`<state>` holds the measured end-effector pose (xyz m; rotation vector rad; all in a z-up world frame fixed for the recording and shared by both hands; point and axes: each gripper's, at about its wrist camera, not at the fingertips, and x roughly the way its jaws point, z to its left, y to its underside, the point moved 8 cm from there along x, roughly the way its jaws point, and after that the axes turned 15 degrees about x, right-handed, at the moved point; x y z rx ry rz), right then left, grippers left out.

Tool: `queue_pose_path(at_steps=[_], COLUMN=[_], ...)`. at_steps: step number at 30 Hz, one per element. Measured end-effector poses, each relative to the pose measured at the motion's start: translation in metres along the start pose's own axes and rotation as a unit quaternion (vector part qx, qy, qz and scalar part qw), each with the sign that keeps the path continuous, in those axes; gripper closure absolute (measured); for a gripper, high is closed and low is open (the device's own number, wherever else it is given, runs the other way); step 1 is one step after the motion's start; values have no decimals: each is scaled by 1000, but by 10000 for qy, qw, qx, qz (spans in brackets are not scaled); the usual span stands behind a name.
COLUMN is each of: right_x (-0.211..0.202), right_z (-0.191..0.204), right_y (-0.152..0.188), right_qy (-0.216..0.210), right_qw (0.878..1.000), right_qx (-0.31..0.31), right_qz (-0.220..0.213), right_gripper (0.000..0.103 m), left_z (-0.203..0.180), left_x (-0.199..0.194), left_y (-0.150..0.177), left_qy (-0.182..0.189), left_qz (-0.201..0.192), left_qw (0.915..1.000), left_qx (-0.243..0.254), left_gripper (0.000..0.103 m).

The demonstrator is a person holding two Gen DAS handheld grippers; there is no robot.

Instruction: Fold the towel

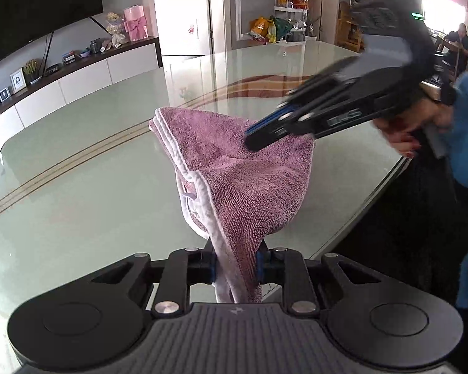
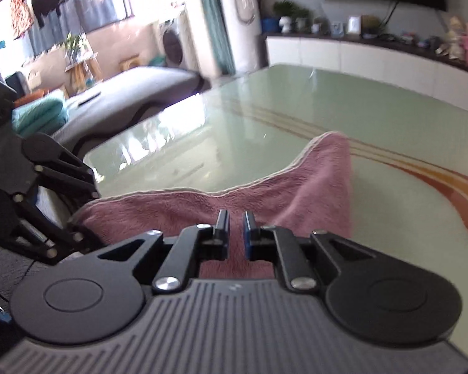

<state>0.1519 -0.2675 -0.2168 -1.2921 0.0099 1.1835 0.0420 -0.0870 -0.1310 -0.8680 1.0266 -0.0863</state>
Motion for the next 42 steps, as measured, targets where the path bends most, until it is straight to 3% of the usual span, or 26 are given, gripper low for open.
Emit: queue_pose_path(at_steps=[5, 9, 14, 21, 31, 37, 42], right_x=[32, 17, -28, -21, -16, -21, -42], right_z=[0, 1, -12, -41, -57, -57, -62], right_y=[2, 0, -13, 16, 6, 0, 1], right_qy=[-51, -42, -359, -116, -463, -367, -81], right_qw=[9974, 9972, 9989, 9961, 9868, 9859, 9916], right_qx=[-133, -253, 39, 216, 1188, 1296, 1117], right_qz=[707, 704, 294, 851, 995, 997, 653], right_gripper=[93, 93, 91, 91, 91, 90, 81], left_z=[7, 11, 20, 31, 50, 62, 71], left_x=[-1, 3, 5, 12, 45, 70, 89], left_y=[-15, -30, -45, -69, -108, -119, -122], left_qy=[19, 15, 50, 184, 385, 483, 495], left_qz=[-82, -173, -299, -333, 112, 485, 716], left_qw=[10000, 9998, 9995, 9988, 9981, 9964, 9950], left_qx=[-23, -19, -67, -324, -471, -507, -487], left_gripper=[79, 79, 79, 79, 77, 76, 75])
